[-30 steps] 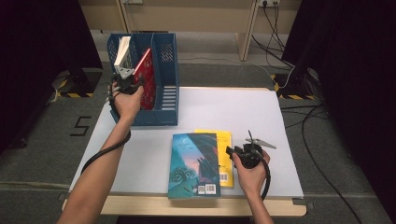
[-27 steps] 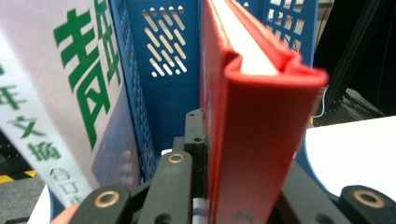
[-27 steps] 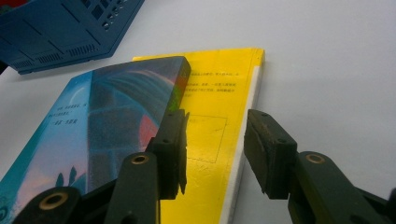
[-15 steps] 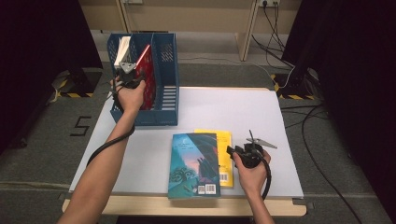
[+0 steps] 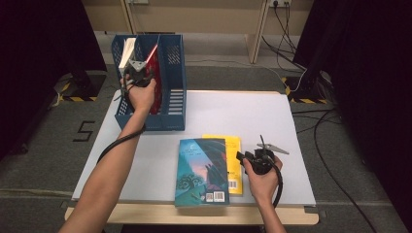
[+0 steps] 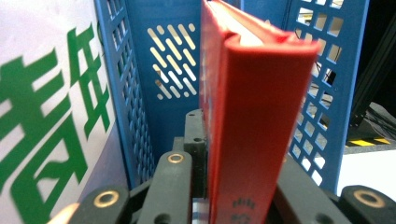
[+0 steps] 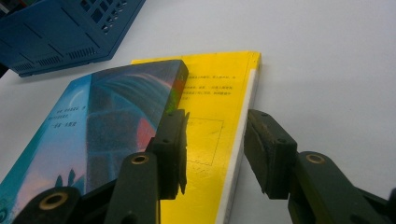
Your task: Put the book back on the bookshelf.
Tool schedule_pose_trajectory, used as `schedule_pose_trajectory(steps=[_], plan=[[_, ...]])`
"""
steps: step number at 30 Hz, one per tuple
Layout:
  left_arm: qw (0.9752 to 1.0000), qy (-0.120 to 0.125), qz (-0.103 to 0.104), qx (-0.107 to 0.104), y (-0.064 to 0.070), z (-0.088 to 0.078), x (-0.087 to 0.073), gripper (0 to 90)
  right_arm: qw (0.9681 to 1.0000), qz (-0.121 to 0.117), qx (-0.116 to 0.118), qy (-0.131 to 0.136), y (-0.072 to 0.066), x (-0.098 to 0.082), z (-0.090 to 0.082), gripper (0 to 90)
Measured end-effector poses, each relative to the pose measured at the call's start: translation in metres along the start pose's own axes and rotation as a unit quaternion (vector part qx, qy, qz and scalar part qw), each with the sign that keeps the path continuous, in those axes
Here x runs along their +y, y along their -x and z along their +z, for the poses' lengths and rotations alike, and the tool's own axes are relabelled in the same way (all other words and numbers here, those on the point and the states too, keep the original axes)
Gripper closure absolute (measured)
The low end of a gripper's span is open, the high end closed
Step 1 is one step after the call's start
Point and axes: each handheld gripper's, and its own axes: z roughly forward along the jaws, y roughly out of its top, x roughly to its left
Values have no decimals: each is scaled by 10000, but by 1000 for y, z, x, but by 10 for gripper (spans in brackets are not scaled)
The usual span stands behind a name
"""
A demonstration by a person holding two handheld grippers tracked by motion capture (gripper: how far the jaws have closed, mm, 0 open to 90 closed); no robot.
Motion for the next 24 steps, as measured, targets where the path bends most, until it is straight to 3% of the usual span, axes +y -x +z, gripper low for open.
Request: schedule_pose_trajectory(steps=[13,24], plan=[[9998,201,72,-1,0,0,4,794,10000,37,37,0,-1,0,0,590],[9993,381,-26,-56,-2,9,5,793,10000,-20,34,-8,-1,0,1,589]])
